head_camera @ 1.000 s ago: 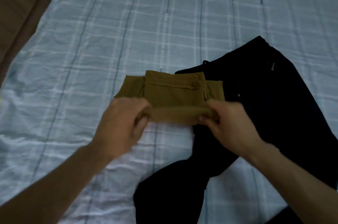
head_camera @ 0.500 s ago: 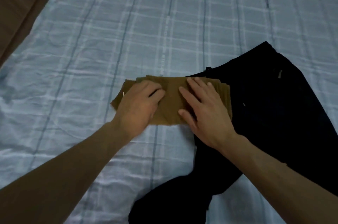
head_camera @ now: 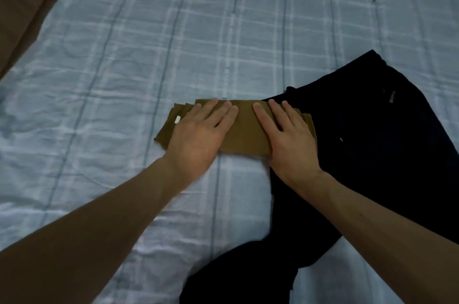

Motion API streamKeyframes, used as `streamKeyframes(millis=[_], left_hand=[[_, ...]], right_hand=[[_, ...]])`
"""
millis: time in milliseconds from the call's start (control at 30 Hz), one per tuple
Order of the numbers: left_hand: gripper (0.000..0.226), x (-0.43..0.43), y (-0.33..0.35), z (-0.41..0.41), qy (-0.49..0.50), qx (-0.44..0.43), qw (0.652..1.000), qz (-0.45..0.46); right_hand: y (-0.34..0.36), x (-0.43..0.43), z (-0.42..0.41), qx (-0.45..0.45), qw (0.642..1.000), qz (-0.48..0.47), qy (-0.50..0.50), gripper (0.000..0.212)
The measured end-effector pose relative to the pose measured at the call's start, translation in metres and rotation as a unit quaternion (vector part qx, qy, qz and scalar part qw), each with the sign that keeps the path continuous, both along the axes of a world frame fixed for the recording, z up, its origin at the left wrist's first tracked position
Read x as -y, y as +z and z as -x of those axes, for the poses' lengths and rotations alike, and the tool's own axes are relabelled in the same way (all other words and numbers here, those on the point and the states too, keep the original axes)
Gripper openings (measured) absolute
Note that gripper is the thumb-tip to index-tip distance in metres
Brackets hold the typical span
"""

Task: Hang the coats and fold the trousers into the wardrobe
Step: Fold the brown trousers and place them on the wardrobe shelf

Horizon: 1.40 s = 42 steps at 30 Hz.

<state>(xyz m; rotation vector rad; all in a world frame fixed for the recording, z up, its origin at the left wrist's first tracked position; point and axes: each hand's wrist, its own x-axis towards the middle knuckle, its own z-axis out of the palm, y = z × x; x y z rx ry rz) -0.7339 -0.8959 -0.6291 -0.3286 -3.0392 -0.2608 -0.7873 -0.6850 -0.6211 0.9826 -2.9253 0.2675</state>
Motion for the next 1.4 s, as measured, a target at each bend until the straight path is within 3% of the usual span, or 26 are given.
streamKeyframes(millis=[233, 500, 733, 833, 1000, 1300, 1400], left_hand=[[0.068, 0.005, 0.021, -0.028, 0.017, -0.079, 0.997, -0.009], [0.080, 0.028, 0.067, -0.159, 0.075, -0.072, 0.994, 0.016], [0.074, 0.050, 0.076, -0.345, 0.195, -0.011, 0.980, 0.023], [0.085, 0.059, 0.092, -0.421, 0.277, 0.014, 0.959, 0.066], [0.085, 0.077, 0.119, -0.546, 0.401, 0.058, 0.906, 0.126], [0.073, 0.090, 0.115, -0.771, 0.591, 0.076, 0.802, 0.038], [0.071, 0.102, 0.116, -0.839, 0.631, 0.066, 0.772, 0.038]], right_hand=[[0.024, 0.004, -0.032, -0.004, 1.000, -0.002, -0.002, 0.082], [0.049, 0.024, -0.127, -0.024, 0.993, 0.055, 0.099, 0.051], [0.067, 0.070, -0.243, 0.040, 0.966, 0.046, 0.250, 0.066], [0.077, 0.106, -0.294, 0.038, 0.947, 0.050, 0.315, 0.048], [0.088, 0.173, -0.391, 0.007, 0.902, 0.072, 0.426, 0.054], [0.089, 0.279, -0.587, -0.013, 0.806, 0.123, 0.579, 0.061], [0.086, 0.313, -0.650, -0.002, 0.788, 0.117, 0.604, 0.063]])
